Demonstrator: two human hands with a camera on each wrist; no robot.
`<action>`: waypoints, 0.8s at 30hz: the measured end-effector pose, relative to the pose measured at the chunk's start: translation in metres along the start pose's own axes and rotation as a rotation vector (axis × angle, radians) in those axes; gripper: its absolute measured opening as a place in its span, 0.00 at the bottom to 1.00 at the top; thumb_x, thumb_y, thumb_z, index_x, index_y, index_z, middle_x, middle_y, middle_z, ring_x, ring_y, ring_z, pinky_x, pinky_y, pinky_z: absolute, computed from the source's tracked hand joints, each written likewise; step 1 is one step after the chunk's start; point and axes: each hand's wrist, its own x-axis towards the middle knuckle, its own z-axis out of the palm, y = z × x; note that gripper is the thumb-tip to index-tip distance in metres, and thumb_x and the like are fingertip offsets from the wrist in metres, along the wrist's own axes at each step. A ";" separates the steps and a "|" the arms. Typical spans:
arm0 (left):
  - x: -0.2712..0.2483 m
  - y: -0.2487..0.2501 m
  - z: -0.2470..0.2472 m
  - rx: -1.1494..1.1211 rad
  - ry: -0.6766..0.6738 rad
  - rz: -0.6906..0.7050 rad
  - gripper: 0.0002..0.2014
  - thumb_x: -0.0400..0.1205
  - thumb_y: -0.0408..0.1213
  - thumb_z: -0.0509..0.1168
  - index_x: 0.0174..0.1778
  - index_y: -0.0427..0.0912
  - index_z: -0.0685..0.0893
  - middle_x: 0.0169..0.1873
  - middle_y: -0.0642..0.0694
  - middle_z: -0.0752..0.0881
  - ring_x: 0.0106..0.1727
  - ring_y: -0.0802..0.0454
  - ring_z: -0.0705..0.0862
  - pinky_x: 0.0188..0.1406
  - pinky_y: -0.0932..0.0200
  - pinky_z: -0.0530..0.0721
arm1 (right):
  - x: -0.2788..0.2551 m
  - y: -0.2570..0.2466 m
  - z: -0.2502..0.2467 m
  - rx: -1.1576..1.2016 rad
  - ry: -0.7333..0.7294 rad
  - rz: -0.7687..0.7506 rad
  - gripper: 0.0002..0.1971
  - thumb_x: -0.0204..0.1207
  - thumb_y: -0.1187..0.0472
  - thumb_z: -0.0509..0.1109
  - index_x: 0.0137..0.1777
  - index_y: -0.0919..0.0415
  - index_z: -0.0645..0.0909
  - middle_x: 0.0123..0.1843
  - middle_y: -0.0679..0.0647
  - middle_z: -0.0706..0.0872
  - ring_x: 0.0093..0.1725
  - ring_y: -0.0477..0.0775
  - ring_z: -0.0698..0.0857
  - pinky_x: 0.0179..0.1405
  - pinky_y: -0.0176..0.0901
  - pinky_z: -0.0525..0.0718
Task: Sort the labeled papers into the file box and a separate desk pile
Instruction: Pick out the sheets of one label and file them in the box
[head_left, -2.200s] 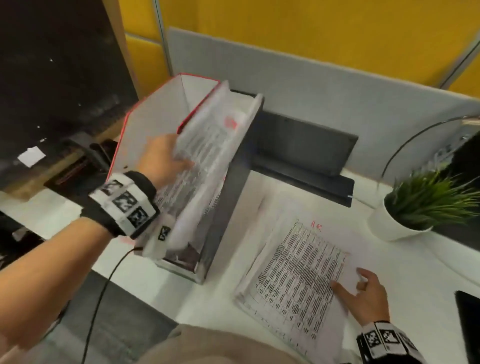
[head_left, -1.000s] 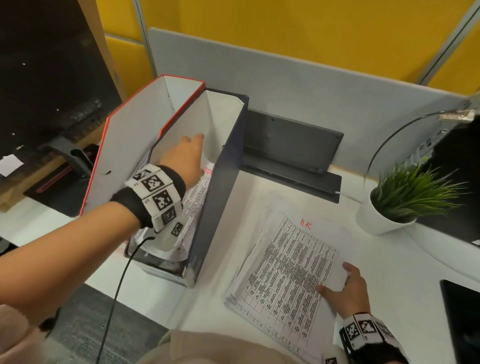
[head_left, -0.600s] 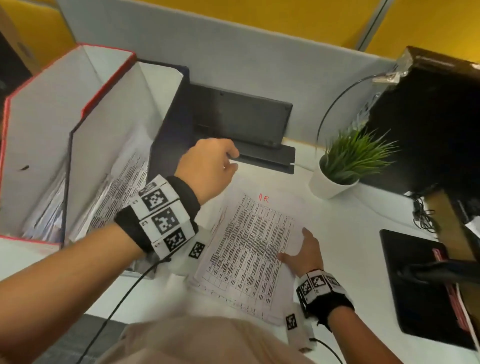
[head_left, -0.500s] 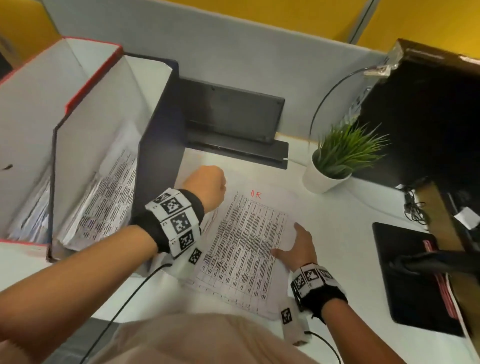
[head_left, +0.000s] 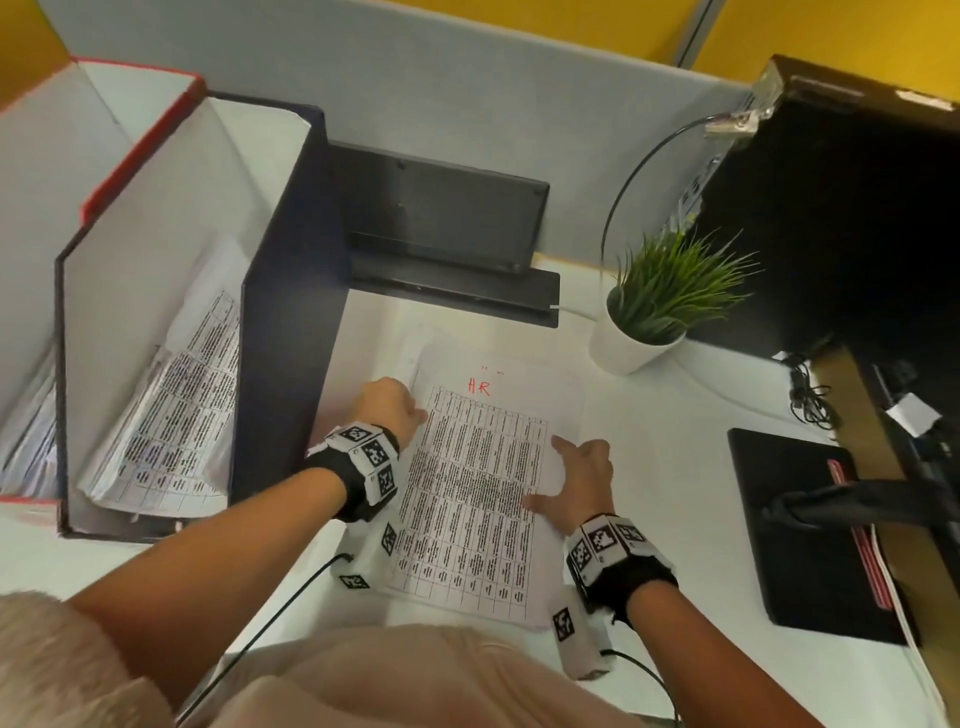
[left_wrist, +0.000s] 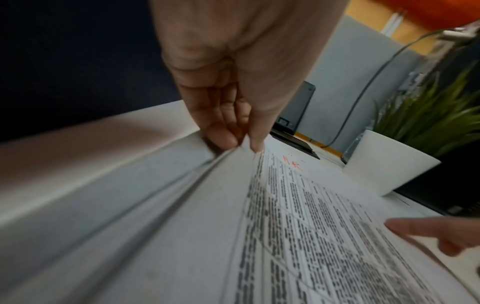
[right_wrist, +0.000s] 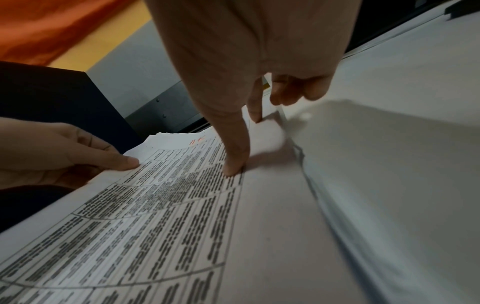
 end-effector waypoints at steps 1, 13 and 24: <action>-0.001 0.000 0.000 0.042 0.001 0.013 0.18 0.78 0.37 0.69 0.23 0.41 0.72 0.24 0.46 0.74 0.28 0.49 0.76 0.34 0.58 0.78 | 0.001 -0.001 0.001 0.070 -0.015 -0.003 0.48 0.61 0.59 0.83 0.79 0.56 0.61 0.69 0.56 0.62 0.71 0.56 0.67 0.75 0.42 0.66; -0.026 -0.010 0.000 -0.459 0.082 0.245 0.09 0.80 0.22 0.59 0.40 0.39 0.80 0.37 0.41 0.82 0.32 0.52 0.77 0.26 0.68 0.76 | 0.002 0.005 -0.013 0.718 0.090 0.197 0.43 0.61 0.66 0.83 0.73 0.51 0.62 0.54 0.57 0.77 0.52 0.57 0.81 0.37 0.39 0.80; 0.005 -0.004 -0.019 -0.560 0.007 -0.196 0.08 0.77 0.37 0.70 0.42 0.35 0.85 0.40 0.39 0.88 0.37 0.45 0.87 0.42 0.51 0.89 | -0.006 0.010 -0.009 0.933 0.181 0.115 0.19 0.69 0.87 0.60 0.29 0.62 0.77 0.31 0.56 0.78 0.31 0.48 0.77 0.23 0.22 0.74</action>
